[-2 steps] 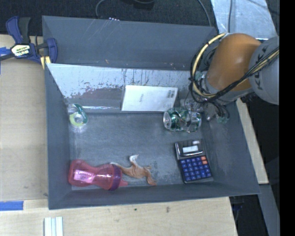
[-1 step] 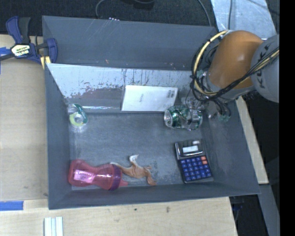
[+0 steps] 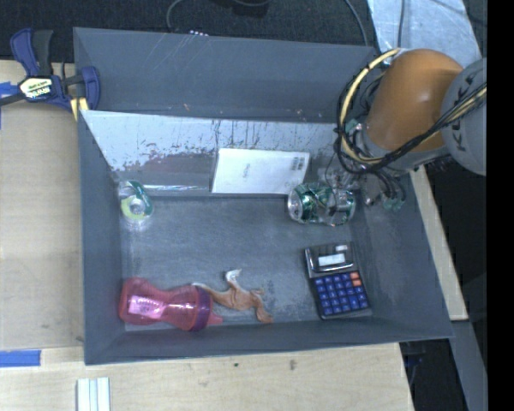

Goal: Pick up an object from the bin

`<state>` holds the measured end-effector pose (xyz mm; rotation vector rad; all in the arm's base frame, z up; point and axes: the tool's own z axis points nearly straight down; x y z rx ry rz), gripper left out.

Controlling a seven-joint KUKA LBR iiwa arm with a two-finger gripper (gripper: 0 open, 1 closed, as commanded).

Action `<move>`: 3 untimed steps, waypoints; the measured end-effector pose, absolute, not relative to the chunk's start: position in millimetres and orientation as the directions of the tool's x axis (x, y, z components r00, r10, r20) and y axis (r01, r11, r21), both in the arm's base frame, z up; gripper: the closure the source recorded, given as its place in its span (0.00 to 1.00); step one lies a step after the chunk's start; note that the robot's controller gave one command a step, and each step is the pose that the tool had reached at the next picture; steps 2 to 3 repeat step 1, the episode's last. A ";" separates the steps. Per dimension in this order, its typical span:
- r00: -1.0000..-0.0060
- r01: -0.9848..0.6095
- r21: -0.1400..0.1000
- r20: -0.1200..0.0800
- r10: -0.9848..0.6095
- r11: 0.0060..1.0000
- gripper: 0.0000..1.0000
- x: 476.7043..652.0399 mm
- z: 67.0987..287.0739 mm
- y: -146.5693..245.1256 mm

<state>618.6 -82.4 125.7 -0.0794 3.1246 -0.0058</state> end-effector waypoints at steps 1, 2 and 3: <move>-0.999 -0.051 -0.004 -0.015 -0.051 0.999 1.00 618.2 142.8 -82.3; -0.999 -0.051 -0.004 -0.015 -0.051 0.999 1.00 618.2 142.8 -82.3; -0.999 -0.051 -0.004 -0.015 -0.051 0.999 1.00 618.2 142.8 -82.3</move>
Offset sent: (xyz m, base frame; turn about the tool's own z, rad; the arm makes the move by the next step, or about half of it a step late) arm 0.0002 0.0000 0.0283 0.0000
